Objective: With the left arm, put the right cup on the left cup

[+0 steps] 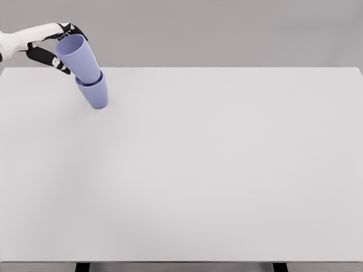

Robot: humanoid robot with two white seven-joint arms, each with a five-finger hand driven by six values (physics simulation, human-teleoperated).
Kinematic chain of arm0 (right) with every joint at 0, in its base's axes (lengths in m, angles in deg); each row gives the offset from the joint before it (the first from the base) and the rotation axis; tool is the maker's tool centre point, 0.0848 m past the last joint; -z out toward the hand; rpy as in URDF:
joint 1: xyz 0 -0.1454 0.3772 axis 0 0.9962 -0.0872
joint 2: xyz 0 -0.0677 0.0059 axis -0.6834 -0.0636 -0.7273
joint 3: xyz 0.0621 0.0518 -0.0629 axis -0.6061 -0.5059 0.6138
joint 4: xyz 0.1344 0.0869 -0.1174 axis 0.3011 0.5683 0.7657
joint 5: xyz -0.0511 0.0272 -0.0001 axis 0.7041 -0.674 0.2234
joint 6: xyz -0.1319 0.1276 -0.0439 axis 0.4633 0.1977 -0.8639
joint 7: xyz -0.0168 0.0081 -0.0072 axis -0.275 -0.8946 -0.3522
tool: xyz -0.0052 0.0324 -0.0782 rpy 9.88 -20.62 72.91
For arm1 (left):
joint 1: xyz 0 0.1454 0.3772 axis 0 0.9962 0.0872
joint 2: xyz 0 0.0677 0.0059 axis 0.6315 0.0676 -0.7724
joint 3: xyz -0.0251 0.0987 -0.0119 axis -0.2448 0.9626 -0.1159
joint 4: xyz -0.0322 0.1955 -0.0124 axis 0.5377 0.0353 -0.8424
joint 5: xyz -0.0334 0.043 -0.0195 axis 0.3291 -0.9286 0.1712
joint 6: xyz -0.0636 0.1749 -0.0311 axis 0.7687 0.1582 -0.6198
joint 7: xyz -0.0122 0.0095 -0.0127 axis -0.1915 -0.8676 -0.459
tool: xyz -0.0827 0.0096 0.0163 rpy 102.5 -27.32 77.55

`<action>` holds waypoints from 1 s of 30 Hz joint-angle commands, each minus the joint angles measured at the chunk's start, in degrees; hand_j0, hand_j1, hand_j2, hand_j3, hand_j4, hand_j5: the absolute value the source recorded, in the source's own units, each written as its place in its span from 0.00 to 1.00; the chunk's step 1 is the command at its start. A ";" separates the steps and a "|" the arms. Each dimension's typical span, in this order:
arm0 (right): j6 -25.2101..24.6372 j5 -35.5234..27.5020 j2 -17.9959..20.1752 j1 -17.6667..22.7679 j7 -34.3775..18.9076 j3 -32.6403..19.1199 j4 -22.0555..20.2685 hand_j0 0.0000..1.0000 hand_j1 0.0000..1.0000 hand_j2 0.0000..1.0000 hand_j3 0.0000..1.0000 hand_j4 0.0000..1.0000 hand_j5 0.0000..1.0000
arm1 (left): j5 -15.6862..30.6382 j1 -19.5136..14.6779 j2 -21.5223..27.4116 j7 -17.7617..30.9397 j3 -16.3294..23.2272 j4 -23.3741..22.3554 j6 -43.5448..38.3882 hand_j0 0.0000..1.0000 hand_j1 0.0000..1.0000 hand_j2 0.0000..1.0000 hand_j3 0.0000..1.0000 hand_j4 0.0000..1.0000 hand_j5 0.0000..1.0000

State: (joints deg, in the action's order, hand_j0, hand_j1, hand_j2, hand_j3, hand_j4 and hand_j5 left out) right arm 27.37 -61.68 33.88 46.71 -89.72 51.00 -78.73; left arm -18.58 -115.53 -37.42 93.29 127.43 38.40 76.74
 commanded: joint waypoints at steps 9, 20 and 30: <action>0.03 0.07 0.00 0.00 -0.02 0.00 0.02 1.00 1.00 1.00 1.00 1.00 1.00 | 0.03 0.00 0.01 -0.03 -0.26 -0.04 -0.13 0.49 0.49 0.49 0.49 0.49 0.49; 0.03 0.07 0.00 0.00 -0.02 0.00 0.02 1.00 1.00 1.00 1.00 1.00 1.00 | -0.58 0.00 0.10 -0.49 -0.35 -0.04 -0.13 0.49 0.49 0.49 0.49 0.49 0.49; 0.03 0.07 0.00 0.00 -0.02 0.00 0.02 1.00 1.00 1.00 1.00 1.00 1.00 | -0.67 0.44 0.01 -0.75 -0.26 0.04 -0.13 0.49 0.49 0.49 0.49 0.49 0.49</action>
State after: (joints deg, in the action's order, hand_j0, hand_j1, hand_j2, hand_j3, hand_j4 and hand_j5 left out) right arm 27.37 -61.68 33.88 46.71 -89.72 51.00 -78.73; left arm -19.66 -115.00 -37.42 92.60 127.38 38.39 76.75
